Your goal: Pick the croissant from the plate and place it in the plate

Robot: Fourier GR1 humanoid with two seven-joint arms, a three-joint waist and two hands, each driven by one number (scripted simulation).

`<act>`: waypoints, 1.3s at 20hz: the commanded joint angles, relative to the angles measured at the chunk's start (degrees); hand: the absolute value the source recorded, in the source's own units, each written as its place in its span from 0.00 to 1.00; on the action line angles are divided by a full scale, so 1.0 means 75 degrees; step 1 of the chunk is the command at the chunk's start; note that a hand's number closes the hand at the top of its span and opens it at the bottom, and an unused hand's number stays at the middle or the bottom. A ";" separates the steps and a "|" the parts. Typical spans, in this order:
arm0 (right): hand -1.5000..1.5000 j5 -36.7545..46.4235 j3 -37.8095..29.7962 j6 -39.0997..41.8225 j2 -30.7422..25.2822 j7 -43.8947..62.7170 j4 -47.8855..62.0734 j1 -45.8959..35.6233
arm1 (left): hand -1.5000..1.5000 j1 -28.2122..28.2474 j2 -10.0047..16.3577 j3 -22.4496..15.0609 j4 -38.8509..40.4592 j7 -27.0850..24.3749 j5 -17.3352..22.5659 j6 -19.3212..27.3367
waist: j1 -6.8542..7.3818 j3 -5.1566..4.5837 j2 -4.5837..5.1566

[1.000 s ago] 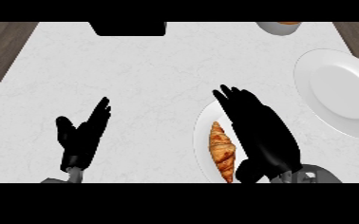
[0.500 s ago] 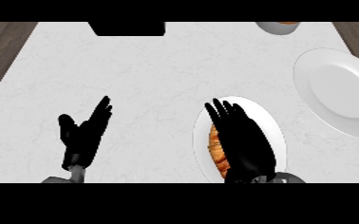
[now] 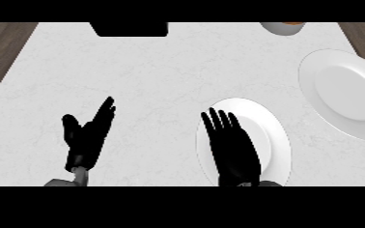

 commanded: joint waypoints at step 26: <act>1.00 0.2128 -0.0626 -0.0201 0.0569 -0.2069 0.2696 -0.0430 | 0.50 0.0441 -0.0399 0.0586 -0.0261 0.0224 -0.0524 -0.0665 | 0.0024 -0.0021 0.0020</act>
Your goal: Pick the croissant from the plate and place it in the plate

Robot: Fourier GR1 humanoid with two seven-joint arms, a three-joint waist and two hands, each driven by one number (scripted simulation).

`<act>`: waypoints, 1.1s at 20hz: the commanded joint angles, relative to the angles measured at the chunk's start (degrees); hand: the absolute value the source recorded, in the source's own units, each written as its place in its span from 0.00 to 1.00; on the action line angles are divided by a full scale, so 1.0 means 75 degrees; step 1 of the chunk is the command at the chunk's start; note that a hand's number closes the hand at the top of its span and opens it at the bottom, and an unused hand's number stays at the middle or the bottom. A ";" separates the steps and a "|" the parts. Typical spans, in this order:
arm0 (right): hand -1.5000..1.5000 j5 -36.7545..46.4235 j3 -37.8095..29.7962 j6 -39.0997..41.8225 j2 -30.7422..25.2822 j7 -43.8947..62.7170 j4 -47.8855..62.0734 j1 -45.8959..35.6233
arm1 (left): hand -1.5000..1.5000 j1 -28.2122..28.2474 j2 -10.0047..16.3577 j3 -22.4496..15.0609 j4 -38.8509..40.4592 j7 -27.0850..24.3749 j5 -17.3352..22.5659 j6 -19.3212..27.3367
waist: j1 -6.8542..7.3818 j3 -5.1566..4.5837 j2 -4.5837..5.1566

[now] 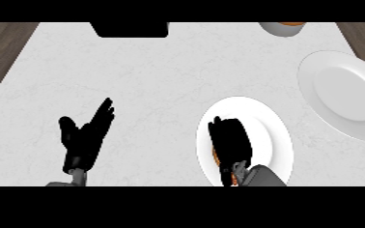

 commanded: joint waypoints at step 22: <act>1.00 0.1073 -0.2180 -0.6574 0.1016 0.1564 -0.2234 0.0968 | 0.50 0.0189 -0.0089 0.0027 -0.0121 0.0160 -0.0119 -0.0133 | -0.0056 0.0019 0.0071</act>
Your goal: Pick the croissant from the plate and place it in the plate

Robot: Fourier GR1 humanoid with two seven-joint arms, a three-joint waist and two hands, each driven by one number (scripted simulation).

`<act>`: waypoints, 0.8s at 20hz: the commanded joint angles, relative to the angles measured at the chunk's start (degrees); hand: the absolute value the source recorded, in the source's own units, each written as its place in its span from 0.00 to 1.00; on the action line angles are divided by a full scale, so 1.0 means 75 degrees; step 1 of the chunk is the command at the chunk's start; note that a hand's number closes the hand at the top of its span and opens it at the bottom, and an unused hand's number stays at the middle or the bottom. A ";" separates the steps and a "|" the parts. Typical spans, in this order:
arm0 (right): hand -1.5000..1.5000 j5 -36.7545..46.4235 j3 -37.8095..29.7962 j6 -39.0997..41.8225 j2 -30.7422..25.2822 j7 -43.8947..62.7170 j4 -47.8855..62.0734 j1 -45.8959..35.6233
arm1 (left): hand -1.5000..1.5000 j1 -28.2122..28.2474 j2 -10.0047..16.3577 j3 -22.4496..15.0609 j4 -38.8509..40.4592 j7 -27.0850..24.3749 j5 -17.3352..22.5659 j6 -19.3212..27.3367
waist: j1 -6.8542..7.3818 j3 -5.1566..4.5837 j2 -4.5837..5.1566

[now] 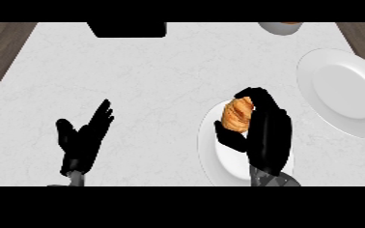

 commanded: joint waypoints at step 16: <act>1.00 -0.3839 -0.3918 -0.2964 -0.1930 -0.2412 0.0953 0.0009 | 0.50 -0.0348 -0.0290 0.0043 0.0752 -0.0208 -0.0198 -0.0197 | 0.0052 -0.0026 0.0056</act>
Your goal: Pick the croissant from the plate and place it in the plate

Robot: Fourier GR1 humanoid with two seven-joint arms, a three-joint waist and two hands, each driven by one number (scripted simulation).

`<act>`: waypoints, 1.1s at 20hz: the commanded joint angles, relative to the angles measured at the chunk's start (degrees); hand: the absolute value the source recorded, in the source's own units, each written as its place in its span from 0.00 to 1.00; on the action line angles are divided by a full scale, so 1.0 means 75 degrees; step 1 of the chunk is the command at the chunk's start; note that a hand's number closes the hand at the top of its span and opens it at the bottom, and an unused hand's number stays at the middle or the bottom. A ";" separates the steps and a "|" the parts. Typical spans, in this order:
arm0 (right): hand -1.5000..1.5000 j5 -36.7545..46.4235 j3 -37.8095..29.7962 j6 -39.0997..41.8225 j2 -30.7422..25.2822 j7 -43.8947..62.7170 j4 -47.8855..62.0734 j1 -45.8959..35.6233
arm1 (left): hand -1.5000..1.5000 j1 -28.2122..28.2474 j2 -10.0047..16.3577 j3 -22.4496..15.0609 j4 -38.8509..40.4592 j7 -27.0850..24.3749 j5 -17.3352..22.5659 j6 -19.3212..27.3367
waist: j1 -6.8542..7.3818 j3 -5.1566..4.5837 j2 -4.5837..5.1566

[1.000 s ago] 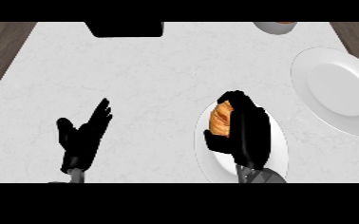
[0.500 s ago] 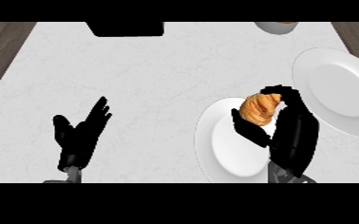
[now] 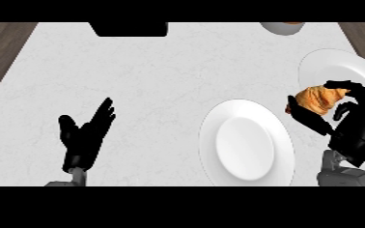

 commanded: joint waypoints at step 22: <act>0.00 -0.3521 -0.2938 0.1518 -0.3515 -0.4764 0.9752 -0.3475 | 0.50 0.0016 -0.0060 -0.0012 -0.0045 0.0015 -0.0070 -0.0225 | 0.0475 0.0006 0.0175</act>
